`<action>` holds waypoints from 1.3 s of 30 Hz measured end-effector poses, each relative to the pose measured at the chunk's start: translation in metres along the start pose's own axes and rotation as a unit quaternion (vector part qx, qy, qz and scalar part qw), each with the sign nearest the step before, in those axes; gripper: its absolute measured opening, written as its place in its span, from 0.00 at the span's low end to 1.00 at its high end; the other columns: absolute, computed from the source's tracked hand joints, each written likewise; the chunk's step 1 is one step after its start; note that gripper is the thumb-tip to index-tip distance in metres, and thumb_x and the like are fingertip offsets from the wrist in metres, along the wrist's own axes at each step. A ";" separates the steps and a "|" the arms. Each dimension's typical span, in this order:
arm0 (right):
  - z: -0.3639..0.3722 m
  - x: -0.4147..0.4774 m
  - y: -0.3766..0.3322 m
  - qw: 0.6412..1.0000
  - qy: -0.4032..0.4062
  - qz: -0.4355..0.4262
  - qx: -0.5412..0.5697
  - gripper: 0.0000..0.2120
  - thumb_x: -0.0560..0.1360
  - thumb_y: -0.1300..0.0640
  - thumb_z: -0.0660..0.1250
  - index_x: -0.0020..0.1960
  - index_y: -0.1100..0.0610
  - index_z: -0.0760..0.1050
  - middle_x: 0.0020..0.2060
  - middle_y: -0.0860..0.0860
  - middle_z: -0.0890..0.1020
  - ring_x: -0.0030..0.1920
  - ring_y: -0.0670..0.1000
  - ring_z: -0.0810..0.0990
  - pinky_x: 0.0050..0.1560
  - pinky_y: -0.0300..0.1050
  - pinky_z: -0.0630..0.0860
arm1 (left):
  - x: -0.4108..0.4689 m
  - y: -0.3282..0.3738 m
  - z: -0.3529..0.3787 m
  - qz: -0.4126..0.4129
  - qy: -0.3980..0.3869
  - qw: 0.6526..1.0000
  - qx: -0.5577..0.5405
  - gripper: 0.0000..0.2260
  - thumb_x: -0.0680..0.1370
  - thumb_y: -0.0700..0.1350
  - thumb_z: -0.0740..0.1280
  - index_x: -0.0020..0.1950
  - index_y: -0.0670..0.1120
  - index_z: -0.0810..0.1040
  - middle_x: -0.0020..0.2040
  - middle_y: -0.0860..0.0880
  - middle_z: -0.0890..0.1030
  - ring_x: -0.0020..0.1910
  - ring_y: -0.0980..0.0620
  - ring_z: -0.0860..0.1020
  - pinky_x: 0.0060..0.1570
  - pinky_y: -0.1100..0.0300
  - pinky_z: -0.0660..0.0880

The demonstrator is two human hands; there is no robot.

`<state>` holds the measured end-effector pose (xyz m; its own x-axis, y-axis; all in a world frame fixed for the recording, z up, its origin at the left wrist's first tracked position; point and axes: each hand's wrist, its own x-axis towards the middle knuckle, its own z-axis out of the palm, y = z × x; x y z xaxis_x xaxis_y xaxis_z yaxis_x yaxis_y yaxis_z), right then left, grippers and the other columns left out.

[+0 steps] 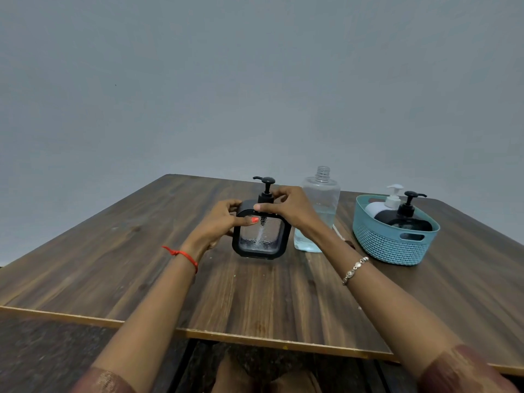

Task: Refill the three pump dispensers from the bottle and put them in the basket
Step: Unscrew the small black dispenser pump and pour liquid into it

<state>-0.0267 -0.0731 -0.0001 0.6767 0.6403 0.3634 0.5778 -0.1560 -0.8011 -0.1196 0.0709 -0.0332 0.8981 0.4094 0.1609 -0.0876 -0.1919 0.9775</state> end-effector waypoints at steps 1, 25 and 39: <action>0.000 0.000 -0.001 1.000 0.000 -0.002 0.008 0.13 0.64 0.51 0.77 0.45 0.56 0.81 0.31 0.46 0.79 0.35 0.47 0.78 0.42 0.43 0.74 | 0.000 0.000 0.000 0.000 0.001 1.000 0.001 0.22 0.70 0.37 0.73 0.62 0.42 0.71 0.52 0.46 0.79 0.50 0.49 0.78 0.40 0.56 0.75; -0.014 -0.015 0.059 0.968 0.058 -0.212 -0.121 0.11 0.66 0.70 0.72 0.47 0.62 0.77 0.43 0.53 0.81 0.45 0.48 0.79 0.47 0.46 0.79 | 0.005 -0.006 -0.031 -0.016 0.113 0.993 -0.014 0.22 0.70 0.36 0.72 0.62 0.38 0.71 0.55 0.45 0.76 0.51 0.45 0.75 0.41 0.52 0.75; 0.011 -0.027 0.098 0.953 -0.120 -0.170 -0.222 0.16 0.63 0.76 0.61 0.50 0.66 0.73 0.48 0.59 0.76 0.48 0.57 0.75 0.47 0.46 0.73 | 0.008 -0.011 -0.035 -0.023 0.116 0.993 -0.016 0.25 0.69 0.36 0.74 0.64 0.38 0.71 0.60 0.42 0.76 0.54 0.45 0.76 0.37 0.53 0.74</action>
<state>0.0067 -0.0970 -0.0934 0.3234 0.8555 0.4043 0.9168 -0.1776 -0.3577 -0.1260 0.1073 -0.0382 0.7779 0.6126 0.1399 -0.0660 -0.1417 0.9877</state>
